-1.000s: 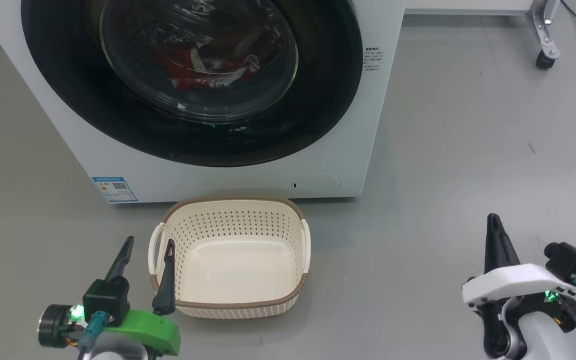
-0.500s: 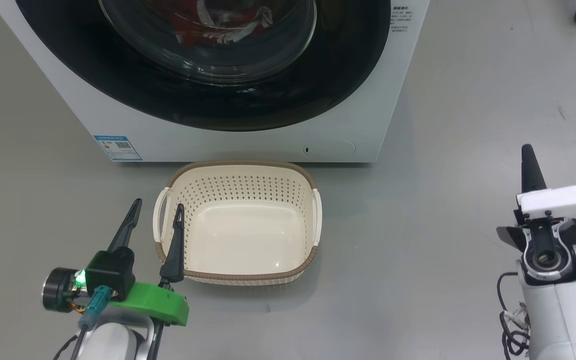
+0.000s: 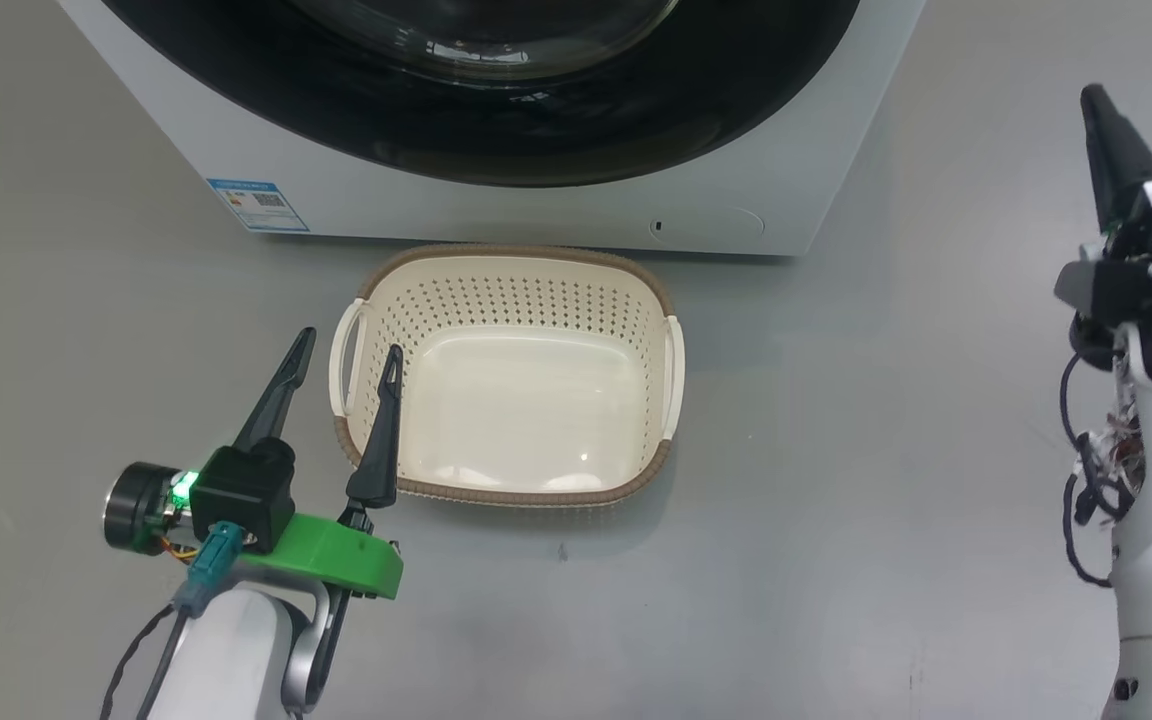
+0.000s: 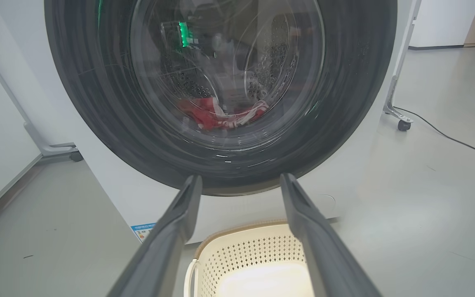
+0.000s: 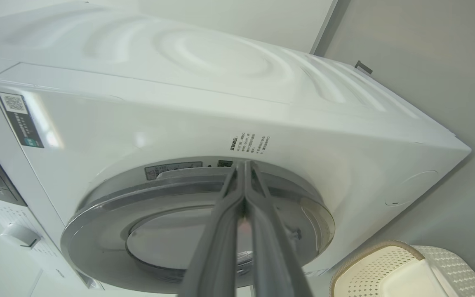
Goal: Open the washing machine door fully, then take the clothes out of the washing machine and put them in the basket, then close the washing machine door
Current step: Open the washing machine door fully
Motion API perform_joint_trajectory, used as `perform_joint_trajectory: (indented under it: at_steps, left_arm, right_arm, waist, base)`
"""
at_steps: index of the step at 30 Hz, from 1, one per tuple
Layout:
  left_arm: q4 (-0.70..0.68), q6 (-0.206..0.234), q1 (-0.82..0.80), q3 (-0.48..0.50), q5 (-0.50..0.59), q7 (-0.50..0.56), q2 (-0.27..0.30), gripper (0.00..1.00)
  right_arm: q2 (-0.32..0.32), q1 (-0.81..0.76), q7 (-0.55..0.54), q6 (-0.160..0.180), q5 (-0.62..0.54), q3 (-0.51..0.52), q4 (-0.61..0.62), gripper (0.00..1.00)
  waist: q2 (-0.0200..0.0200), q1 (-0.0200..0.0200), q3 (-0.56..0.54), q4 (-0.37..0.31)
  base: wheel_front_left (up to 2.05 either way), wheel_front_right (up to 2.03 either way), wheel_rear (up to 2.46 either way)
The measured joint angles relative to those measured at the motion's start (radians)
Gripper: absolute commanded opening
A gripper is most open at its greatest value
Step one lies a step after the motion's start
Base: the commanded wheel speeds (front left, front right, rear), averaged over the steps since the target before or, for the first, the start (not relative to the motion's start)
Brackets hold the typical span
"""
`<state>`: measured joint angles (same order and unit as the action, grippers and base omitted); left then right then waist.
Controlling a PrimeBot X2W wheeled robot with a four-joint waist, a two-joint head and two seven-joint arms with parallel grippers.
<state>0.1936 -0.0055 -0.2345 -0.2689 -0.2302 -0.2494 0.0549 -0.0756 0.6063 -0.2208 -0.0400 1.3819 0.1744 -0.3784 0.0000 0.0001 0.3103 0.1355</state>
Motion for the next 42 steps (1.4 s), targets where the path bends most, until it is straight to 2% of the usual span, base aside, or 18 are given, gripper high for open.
perform_joint_trajectory:
  at_steps: [5, 20, 32, 42]
  left_arm:
    - [-0.012, -0.001, -0.032, -0.005, 0.002, -0.003, -0.004, 1.00]
    - [-0.017, -0.023, -0.114, -0.036, 0.005, -0.003, -0.015, 1.00]
    - [-0.007, -0.028, -0.137, -0.059, 0.005, -0.003, -0.021, 1.00]
    - [-0.002, -0.028, -0.145, -0.065, 0.003, -0.003, -0.022, 1.00]
  right_arm:
    - [-0.036, 0.110, -0.079, 0.033, 0.025, -0.014, 0.004, 0.00]
    - [-0.102, 0.355, -0.238, 0.096, 0.042, -0.085, -0.011, 0.00]
    - [-0.124, 0.483, -0.291, 0.114, 0.042, -0.105, -0.070, 0.00]
    - [-0.134, 0.558, -0.318, 0.114, 0.045, -0.109, -0.129, 0.00]
  waist:
    - [0.0000, 0.0000, 0.047, 0.018]
    - [0.0000, 0.0000, 0.171, 0.082]
    - [0.0000, 0.0000, 0.215, 0.135]
    - [0.0000, 0.0000, 0.226, 0.156]
  base:
    - [0.00, 0.00, 0.00]
    - [0.00, 0.00, 0.00]
    - [0.00, 0.00, 0.00]
    - [0.00, 0.00, 0.00]
